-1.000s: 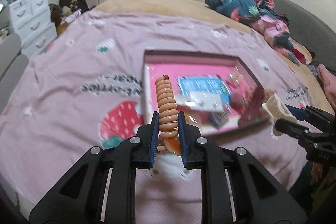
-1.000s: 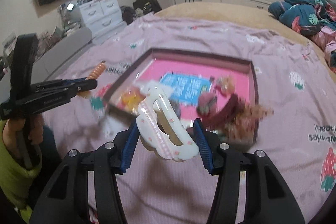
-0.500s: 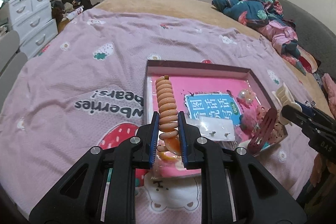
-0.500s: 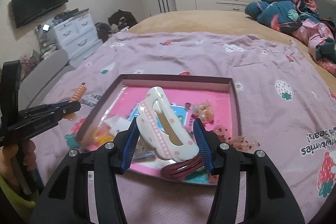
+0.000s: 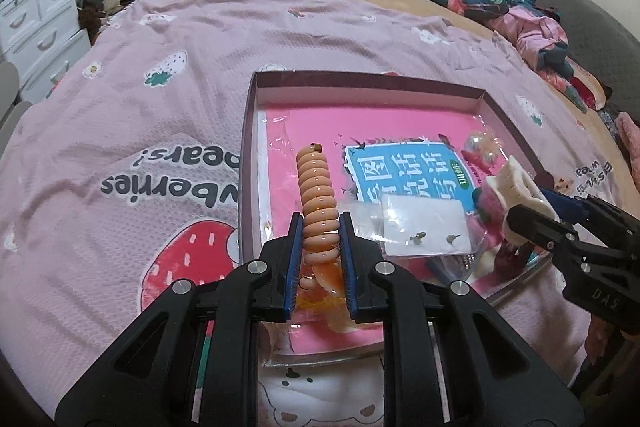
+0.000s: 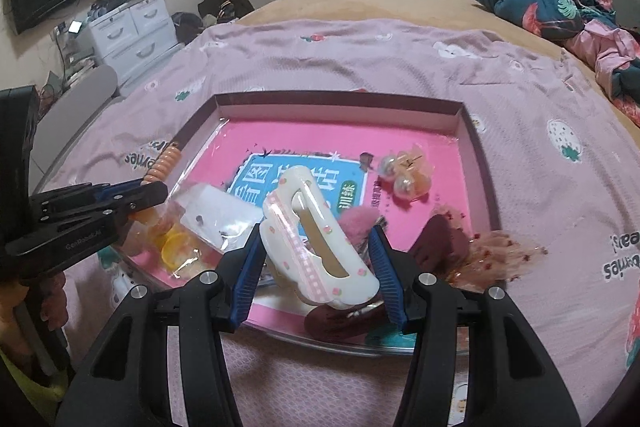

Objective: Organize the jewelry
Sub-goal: 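Carry the hair tie and cloud clip over the brown box, then lower hair tie and cloud clip into the box, open and withdraw both tools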

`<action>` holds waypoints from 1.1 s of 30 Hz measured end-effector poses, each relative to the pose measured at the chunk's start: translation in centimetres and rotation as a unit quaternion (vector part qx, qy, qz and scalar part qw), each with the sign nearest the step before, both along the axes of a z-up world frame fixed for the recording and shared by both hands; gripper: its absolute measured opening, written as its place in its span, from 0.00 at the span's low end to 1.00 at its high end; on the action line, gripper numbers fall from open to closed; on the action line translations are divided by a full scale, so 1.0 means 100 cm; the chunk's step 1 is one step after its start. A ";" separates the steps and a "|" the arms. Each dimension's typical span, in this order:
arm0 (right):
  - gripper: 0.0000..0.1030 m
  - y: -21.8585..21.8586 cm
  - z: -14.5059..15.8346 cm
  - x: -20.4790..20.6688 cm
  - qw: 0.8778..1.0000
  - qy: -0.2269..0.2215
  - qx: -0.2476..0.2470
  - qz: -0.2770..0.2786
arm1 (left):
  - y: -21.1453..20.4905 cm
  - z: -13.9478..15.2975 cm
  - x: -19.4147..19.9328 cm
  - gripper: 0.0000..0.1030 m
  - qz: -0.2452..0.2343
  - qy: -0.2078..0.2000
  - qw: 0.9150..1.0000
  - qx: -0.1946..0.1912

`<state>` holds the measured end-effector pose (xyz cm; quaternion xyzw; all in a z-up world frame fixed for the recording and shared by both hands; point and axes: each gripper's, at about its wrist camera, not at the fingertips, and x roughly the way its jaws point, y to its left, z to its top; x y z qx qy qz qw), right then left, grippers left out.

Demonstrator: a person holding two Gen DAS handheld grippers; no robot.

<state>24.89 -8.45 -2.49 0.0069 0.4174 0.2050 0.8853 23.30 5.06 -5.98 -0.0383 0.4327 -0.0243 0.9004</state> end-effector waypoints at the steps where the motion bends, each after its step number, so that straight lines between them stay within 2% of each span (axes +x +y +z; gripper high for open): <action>1: 0.50 0.002 -0.002 0.000 1.000 0.001 -0.001 0.000 | 0.000 -0.001 0.001 0.11 0.000 0.002 1.000 0.002; 10: 0.50 0.012 -0.007 -0.001 1.000 0.004 -0.004 0.000 | 0.000 -0.004 0.004 0.11 0.000 0.006 1.000 0.007; 15: 0.59 0.009 -0.006 -0.005 1.000 0.007 0.003 -0.005 | 0.000 -0.003 0.003 0.10 0.001 0.005 1.000 0.006; 19: 0.61 0.006 -0.002 -0.013 1.000 0.004 0.008 -0.004 | -0.001 0.001 -0.001 0.13 0.001 -0.001 1.000 0.004; 21: 0.65 0.002 0.002 -0.019 1.000 0.001 0.010 -0.005 | -0.002 0.005 -0.004 0.26 0.000 -0.006 1.000 0.003; 25: 0.69 -0.006 0.010 -0.033 1.000 -0.007 0.011 -0.007 | -0.002 0.015 -0.012 0.33 0.002 -0.018 1.000 -0.001; 28: 0.72 -0.011 0.018 -0.043 1.000 -0.016 0.010 -0.009 | -0.002 0.024 -0.020 0.42 0.004 -0.028 1.000 -0.006; 33: 0.83 -0.020 0.037 -0.061 0.999 -0.044 0.009 -0.016 | -0.001 0.049 -0.039 0.64 0.010 -0.053 0.999 -0.010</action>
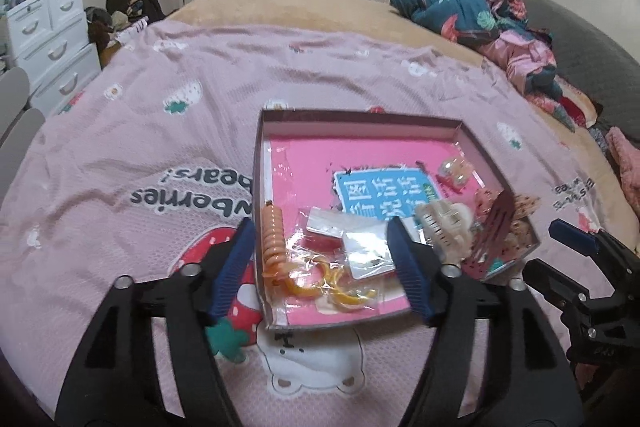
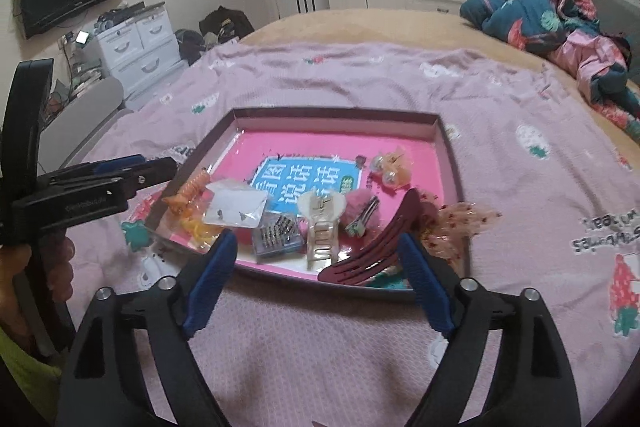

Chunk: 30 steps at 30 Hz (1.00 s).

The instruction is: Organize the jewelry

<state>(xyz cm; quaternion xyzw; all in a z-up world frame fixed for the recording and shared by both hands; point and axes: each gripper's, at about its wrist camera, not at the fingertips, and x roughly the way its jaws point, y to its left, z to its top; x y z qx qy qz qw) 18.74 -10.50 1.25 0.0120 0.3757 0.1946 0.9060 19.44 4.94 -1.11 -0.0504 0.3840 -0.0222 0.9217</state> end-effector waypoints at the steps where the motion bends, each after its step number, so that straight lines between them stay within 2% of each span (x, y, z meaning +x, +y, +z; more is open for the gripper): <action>1: 0.84 -0.004 0.005 -0.004 1.000 -0.005 0.004 -0.001 | 0.000 0.006 -0.004 0.65 0.001 -0.006 1.000 -0.001; 9: 0.94 -0.029 0.043 -0.033 0.998 -0.046 0.037 -0.021 | -0.006 0.046 -0.041 0.84 0.002 -0.052 0.999 -0.005; 12: 0.95 -0.035 0.054 -0.041 0.997 -0.053 0.045 -0.022 | -0.009 0.056 -0.053 0.85 0.000 -0.063 0.998 -0.002; 14: 0.95 -0.038 0.059 -0.047 0.997 -0.058 0.047 -0.022 | -0.012 0.061 -0.064 0.90 -0.001 -0.070 0.998 -0.001; 22: 0.96 -0.041 0.074 -0.077 0.996 -0.082 0.041 -0.018 | -0.017 0.067 -0.098 0.91 -0.003 -0.081 0.997 0.006; 30: 0.96 -0.035 0.071 -0.108 0.993 -0.119 -0.002 -0.025 | -0.017 0.045 -0.120 0.91 0.014 -0.071 0.997 0.003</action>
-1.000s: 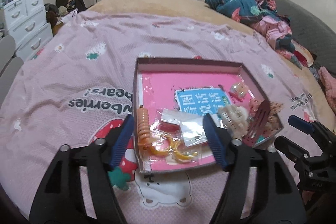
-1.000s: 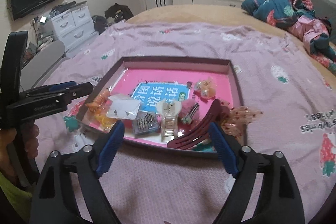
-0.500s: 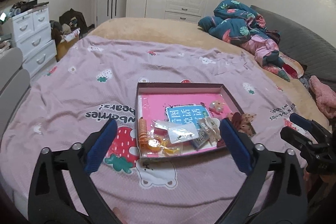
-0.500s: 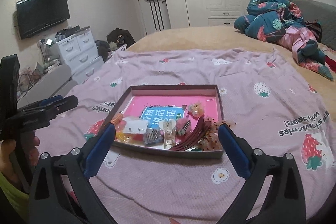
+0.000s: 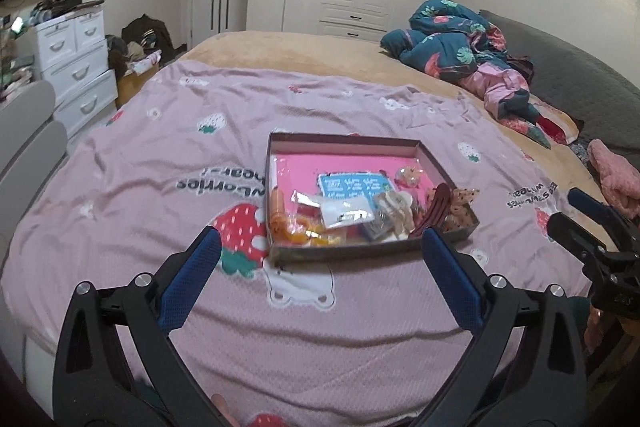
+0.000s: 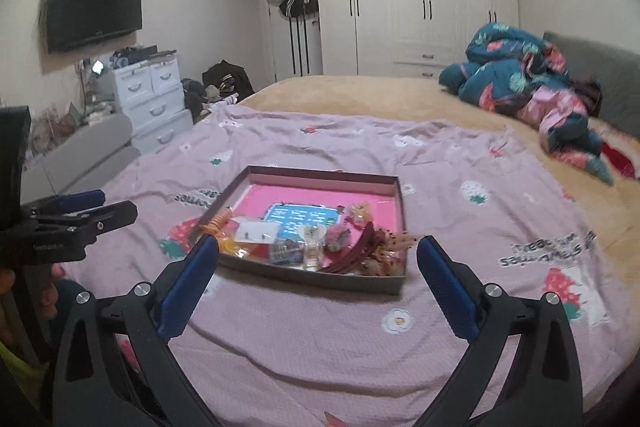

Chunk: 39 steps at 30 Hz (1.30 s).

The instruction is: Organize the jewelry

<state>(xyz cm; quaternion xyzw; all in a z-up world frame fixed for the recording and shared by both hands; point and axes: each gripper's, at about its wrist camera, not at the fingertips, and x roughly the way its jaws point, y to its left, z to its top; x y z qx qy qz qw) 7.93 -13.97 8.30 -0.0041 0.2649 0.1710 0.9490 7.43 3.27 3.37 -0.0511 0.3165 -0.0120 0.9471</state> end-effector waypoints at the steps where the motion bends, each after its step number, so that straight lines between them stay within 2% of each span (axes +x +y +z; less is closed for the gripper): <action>1: 0.96 -0.001 -0.002 -0.003 1.000 0.000 0.000 -0.002 | -0.001 -0.003 -0.003 0.91 0.003 -0.001 1.000 0.002; 15: 0.96 -0.007 -0.034 -0.025 1.000 0.016 -0.018 -0.014 | -0.004 -0.045 -0.032 0.91 0.007 0.015 1.000 0.000; 23: 0.96 -0.009 -0.045 -0.029 0.999 0.033 -0.011 -0.014 | -0.012 -0.045 -0.034 0.91 0.002 0.011 1.000 0.010; 39: 0.96 -0.010 -0.046 -0.031 0.999 0.038 -0.006 -0.013 | -0.011 -0.047 -0.034 0.91 0.010 0.017 1.000 0.017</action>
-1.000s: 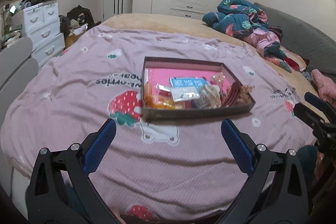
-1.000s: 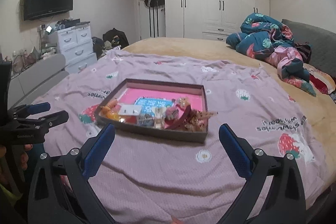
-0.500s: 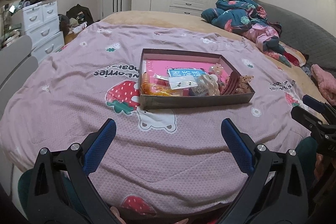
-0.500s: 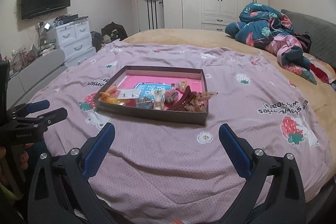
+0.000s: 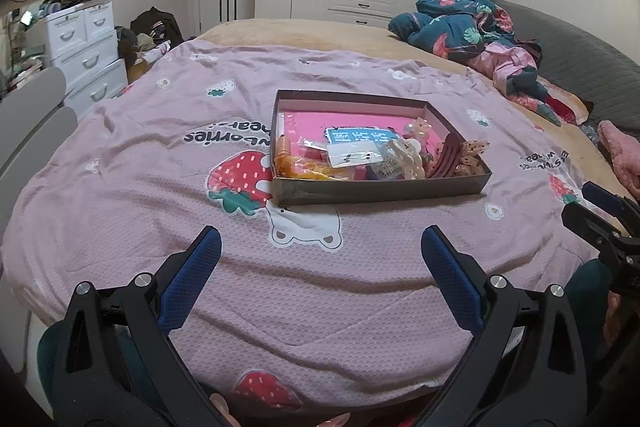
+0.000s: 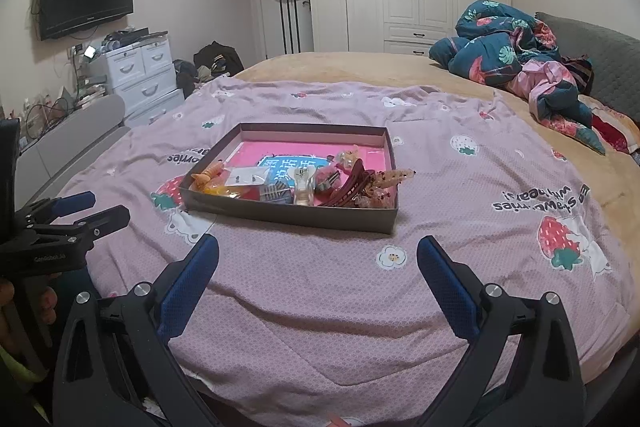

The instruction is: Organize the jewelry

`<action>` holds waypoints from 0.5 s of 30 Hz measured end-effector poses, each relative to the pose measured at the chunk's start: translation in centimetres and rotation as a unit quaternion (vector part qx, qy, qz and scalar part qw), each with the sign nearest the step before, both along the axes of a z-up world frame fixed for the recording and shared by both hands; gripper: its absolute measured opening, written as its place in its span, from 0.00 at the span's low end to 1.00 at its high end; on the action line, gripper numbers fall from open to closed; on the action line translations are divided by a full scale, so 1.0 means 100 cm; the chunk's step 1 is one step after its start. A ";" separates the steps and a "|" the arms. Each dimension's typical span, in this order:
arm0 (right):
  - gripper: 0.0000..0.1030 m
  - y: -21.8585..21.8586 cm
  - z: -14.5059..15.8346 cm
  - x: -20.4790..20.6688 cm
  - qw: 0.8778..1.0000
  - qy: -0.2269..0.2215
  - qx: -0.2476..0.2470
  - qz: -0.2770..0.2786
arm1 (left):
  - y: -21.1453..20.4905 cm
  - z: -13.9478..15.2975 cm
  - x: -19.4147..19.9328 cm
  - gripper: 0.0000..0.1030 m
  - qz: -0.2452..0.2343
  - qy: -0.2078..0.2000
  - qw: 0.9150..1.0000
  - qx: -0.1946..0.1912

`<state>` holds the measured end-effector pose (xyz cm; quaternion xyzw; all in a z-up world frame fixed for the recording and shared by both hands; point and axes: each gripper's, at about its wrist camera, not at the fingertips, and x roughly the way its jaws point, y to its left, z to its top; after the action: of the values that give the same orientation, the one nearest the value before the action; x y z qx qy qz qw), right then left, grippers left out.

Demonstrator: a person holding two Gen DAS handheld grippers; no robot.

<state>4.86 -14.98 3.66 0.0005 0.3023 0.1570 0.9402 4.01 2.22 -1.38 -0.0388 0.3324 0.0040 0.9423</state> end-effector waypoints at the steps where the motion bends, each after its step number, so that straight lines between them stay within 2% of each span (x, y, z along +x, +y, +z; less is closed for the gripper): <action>1: 0.96 0.000 0.000 0.000 1.000 -0.001 0.000 0.000 | 0.000 0.000 0.000 0.91 -0.001 0.000 1.000 0.000; 15: 0.96 -0.002 0.000 0.001 1.000 0.003 0.003 -0.001 | 0.001 0.001 -0.001 0.91 -0.003 -0.002 1.000 0.000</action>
<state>4.93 -15.17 3.63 0.0037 0.3051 0.1571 0.9393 3.92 2.31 -1.29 -0.0382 0.3307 0.0015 0.9430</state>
